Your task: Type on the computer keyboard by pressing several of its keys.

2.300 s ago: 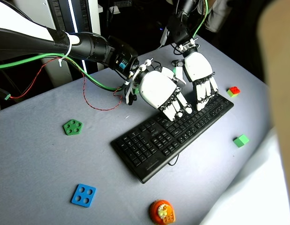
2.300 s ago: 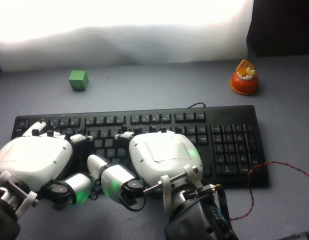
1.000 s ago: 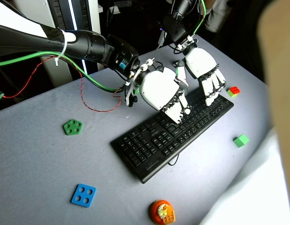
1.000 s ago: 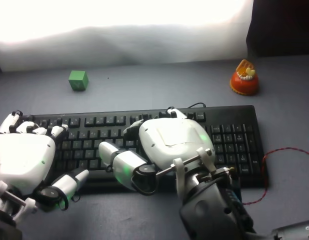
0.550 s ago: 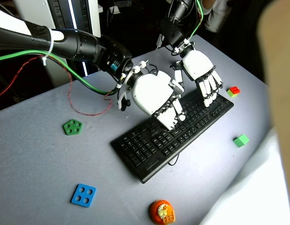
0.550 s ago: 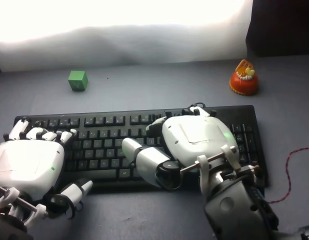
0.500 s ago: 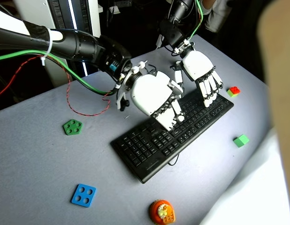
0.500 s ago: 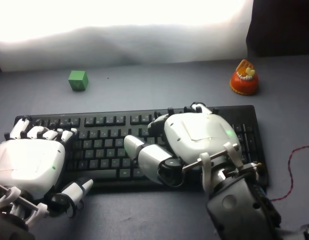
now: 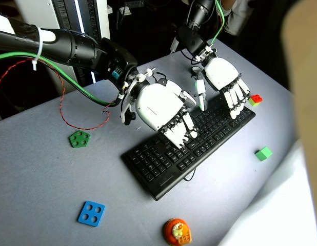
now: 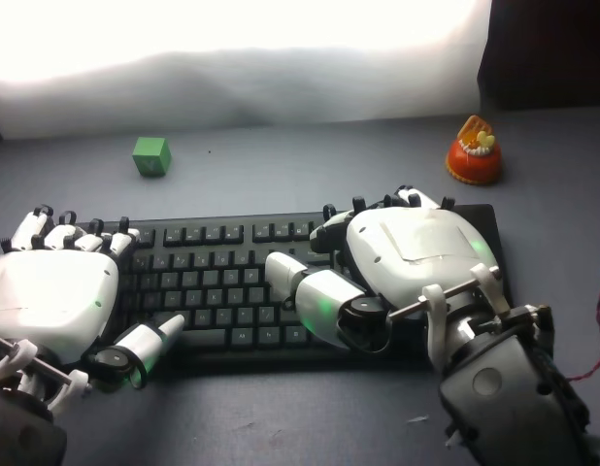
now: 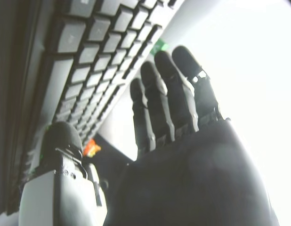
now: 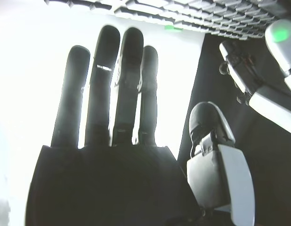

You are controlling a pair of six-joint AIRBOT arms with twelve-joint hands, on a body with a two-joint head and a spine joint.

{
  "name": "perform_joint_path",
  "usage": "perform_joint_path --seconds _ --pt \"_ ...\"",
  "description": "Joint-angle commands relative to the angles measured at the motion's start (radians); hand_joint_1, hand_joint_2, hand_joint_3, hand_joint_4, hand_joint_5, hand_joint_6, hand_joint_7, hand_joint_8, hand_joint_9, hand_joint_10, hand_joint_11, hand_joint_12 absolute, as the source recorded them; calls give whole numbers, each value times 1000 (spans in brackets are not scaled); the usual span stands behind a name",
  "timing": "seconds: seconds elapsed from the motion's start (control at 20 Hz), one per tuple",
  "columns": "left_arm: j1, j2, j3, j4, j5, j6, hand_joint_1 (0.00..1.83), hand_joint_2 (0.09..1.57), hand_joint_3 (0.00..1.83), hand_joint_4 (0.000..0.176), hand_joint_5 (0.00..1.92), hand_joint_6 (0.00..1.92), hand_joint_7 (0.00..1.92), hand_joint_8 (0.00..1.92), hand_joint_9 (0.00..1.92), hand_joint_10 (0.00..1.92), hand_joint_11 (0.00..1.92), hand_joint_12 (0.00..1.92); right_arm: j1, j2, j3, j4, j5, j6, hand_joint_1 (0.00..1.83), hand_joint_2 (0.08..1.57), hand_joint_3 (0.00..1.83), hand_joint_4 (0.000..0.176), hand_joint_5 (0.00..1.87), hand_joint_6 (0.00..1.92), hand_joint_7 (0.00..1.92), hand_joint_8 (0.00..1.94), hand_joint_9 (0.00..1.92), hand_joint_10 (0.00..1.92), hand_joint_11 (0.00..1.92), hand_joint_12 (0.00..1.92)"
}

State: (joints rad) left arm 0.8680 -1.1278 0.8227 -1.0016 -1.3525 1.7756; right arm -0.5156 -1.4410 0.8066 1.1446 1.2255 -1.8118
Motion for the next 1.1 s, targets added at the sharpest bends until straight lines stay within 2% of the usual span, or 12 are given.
perform_joint_path --seconds 0.0,0.1,0.25,0.35,0.45,0.55,0.65,0.75,0.8,0.85,1.0,1.05 --pt "-3 -1 4 62 -95 0 491 1170 0 17 395 18 485 8 266 508 0 1297 4 11 -9 -90 56 2 1 1255 2 0 724 96 915 1 602 891 199 1690" --pt "0 -5 4 62 -95 0 682 1130 0 31 357 3 458 2 263 506 0 1282 2 27 -22 -90 57 2 0 1254 1 0 728 100 914 2 596 892 189 1690" --pt "1 -15 6 62 -95 0 809 1101 0 32 347 1 417 0 242 493 0 1271 1 46 -38 -90 58 4 10 1256 2 0 733 107 917 3 602 900 196 1690" --pt "1 -23 7 63 -95 1 892 1084 0 38 322 1 394 1 236 491 0 1263 -3 58 -48 -90 60 7 14 1257 2 0 726 109 914 2 598 904 206 1681" --pt "1 -27 7 63 -95 1 1050 1010 0 50 313 1 370 0 221 482 0 1234 -6 69 -56 -90 59 6 8 1255 0 0 722 124 913 3 594 923 211 1686" --pt "1 -27 7 63 -95 0 1067 999 0 53 299 0 361 0 212 473 0 1205 -9 75 -60 -91 58 6 7 1256 1 0 718 127 913 3 593 925 200 1682" --pt "1 -24 7 63 -94 -7 1084 979 0 47 318 9 361 2 231 478 0 1237 -10 80 -63 -91 57 7 0 1259 2 0 706 126 903 1 585 921 187 1680" --pt "-1 -19 5 63 -84 -13 964 1034 0 40 309 5 356 0 236 478 0 1239 -11 81 -64 -91 60 9 4 1260 1 0 716 135 915 6 598 925 206 1687" --pt "-2 -16 4 63 -79 -16 773 1097 9 27 295 0 378 9 247 479 0 1243 -11 82 -65 -91 60 9 5 1261 2 0 715 137 914 6 596 923 203 1686" --pt "-2 -13 3 62 -75 -24 567 1139 26 22 247 3 371 6 249 478 0 1248 -11 82 -65 -91 60 10 9 1258 0 0 725 143 926 11 607 926 216 1688" --pt "-5 0 -2 62 -50 -35 213 1189 25 9 333 40 457 31 308 483 0 1298 -7 82 -65 -92 61 9 15 1255 0 0 723 154 925 9 617 911 224 1670" --pt "-8 5 -3 62 -40 -38 98 1191 23 12 341 42 464 31 313 483 0 1299 -6 82 -65 -92 60 9 2 1258 0 0 717 155 921 7 609 908 223 1675"
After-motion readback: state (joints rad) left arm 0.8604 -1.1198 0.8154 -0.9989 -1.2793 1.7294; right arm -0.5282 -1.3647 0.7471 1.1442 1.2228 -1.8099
